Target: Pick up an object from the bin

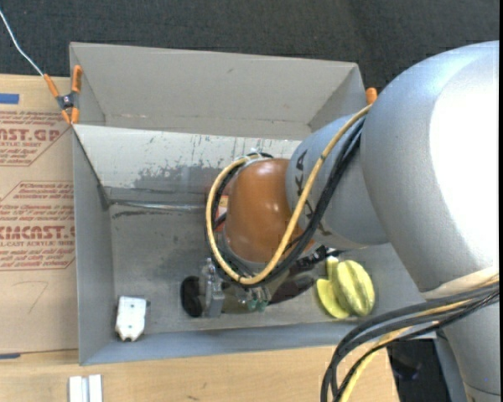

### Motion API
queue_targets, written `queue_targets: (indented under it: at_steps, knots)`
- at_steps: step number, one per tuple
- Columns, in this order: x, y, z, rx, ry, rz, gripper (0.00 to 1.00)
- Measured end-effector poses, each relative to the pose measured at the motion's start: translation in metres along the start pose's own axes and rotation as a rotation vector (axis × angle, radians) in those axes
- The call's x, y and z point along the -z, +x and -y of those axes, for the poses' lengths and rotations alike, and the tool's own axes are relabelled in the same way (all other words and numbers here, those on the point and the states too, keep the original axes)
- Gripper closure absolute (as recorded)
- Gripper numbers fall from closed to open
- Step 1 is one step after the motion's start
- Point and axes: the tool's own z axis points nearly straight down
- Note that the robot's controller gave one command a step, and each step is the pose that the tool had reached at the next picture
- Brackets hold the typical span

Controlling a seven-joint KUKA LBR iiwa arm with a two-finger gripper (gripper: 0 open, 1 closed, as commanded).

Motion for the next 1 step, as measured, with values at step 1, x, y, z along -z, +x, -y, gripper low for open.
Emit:
queue_targets:
  at_steps: [1]
  knots:
    - [0.0000, 0.0000, 0.0000, 0.000, 0.000, 0.000, 1.00]
